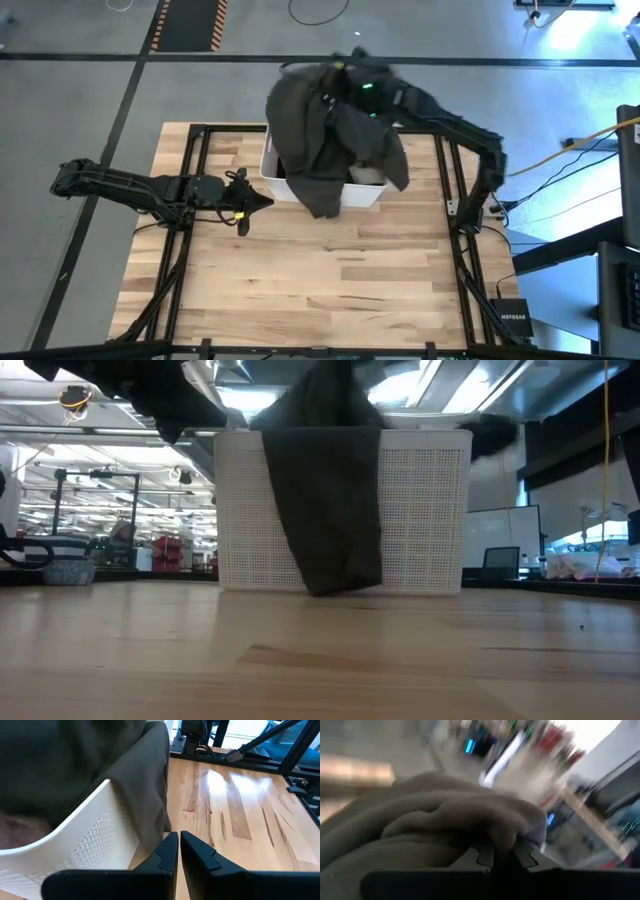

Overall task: Sort clothes
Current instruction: Put the black hoodie into the white laundry bin

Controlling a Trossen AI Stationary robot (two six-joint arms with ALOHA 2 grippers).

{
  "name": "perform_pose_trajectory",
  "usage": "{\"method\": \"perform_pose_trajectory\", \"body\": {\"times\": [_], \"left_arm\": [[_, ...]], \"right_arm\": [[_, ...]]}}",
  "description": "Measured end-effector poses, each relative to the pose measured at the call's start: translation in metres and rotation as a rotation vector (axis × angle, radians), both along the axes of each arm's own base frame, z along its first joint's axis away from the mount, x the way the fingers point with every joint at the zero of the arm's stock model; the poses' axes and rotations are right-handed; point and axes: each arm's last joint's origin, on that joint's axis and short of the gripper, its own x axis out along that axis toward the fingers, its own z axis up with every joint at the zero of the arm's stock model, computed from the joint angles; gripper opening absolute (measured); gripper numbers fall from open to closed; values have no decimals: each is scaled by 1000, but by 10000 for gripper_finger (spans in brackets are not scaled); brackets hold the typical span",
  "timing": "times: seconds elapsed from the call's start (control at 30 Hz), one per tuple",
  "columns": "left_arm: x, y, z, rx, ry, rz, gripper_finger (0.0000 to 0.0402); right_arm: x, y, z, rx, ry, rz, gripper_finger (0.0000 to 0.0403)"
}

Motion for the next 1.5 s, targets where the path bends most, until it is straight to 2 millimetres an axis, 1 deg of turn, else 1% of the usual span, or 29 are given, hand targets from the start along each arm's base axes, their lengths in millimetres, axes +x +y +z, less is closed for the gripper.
{"method": "perform_pose_trajectory", "body": {"times": [0.07, 0.23, 0.37, 0.47, 0.57, 0.63, 0.7, 0.8, 0.9, 1.03, 1.13, 1.23, 1.33, 1.43, 1.5], "left_arm": [[0, 0, 0, -1, 2, 0, 15], [0, 0, -1, -7, 10, 3, 15], [0, 0, -1, -30, 4, 12, 15], [0, 0, -1, -43, 2, 16, 15], [0, 0, -1, -46, 2, 17, 15], [0, 0, -1, -46, 1, 17, 15], [0, 0, -1, -45, 1, 17, 15], [0, 0, -1, -45, 1, 17, 15], [0, 0, -1, -45, 1, 17, 15], [0, 0, -1, -45, 1, 17, 15], [0, 0, -1, -45, 1, 17, 15], [0, 0, -1, -45, 0, 17, 15], [0, 0, -1, -45, 0, 17, 15], [0, 0, -1, -46, 0, 17, 15], [0, 0, -1, -46, 0, 17, 15]], "right_arm": [[11, -8, -24, 66, 92, -22, 22], [27, -23, -78, 214, 316, -81, 22], [43, -32, -117, 301, 419, -109, 22], [55, -35, -136, 346, 430, -95, 23], [64, -37, -153, 437, 412, -84, 37], [67, -37, -161, 526, 381, -92, 53], [67, -36, -163, 580, 355, -125, 73], [64, -35, -161, 599, 349, -158, 109], [56, -32, -148, 592, 337, -165, 150], [37, -23, -112, 586, 258, -120, 201], [20, -11, -82, 595, 192, -70, 227], [1, 9, -54, 583, 149, -15, 241], [-15, 34, -32, 569, 125, 47, 245], [-27, 63, -19, 573, 129, 112, 245], [-33, 85, -14, 595, 149, 152, 245]]}}
